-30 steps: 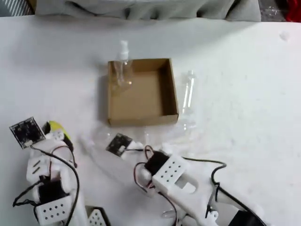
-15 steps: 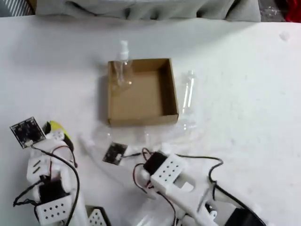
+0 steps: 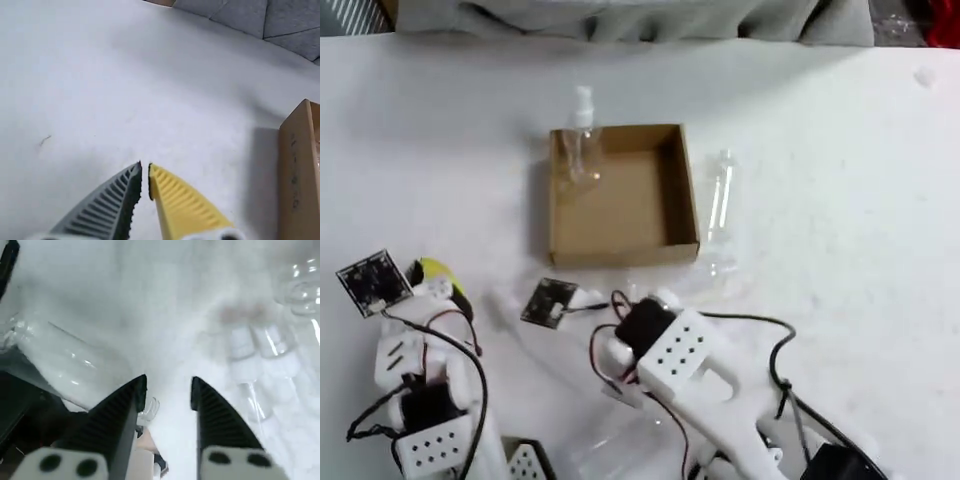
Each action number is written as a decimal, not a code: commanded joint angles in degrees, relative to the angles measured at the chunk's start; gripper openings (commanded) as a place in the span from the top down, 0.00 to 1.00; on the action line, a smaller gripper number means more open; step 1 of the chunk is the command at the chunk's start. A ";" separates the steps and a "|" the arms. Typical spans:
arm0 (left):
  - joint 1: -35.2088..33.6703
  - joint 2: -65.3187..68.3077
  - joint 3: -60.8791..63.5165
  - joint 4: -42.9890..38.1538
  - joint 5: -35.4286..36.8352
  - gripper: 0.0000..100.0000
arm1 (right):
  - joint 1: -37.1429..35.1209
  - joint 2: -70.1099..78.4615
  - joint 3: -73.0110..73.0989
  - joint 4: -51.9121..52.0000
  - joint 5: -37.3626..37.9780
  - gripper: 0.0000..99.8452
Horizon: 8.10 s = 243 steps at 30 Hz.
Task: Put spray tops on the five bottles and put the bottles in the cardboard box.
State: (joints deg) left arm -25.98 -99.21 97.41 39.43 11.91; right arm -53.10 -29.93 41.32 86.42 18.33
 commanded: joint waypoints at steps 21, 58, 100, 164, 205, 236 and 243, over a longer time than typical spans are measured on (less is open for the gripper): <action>17.10 -1.19 -19.52 24.97 -22.42 0.97 | 74.95 0.04 2.64 -18.51 1.05 0.96; 99.56 38.55 -41.93 44.84 -9.85 0.64 | 96.13 68.26 -64.44 -20.26 6.33 0.98; 81.19 75.74 -34.55 12.22 -12.04 0.65 | 95.69 69.49 -71.21 -15.78 6.33 0.98; 54.99 60.35 -33.23 27.08 -20.22 0.63 | 97.80 69.49 -80.26 -5.23 6.86 0.98; 57.63 60.26 -40.26 26.73 -14.51 0.98 | 97.27 67.82 -80.44 -4.00 6.95 0.98; -16.22 59.65 -54.24 24.53 -14.86 0.98 | 35.38 27.30 -58.81 8.40 -2.55 0.98; -23.87 66.33 -54.51 16.79 -14.95 0.98 | 14.55 26.42 -54.77 3.30 -5.63 0.98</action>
State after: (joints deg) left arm -46.64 -34.07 46.59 60.88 -3.12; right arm -30.68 -0.92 -13.10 91.25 13.49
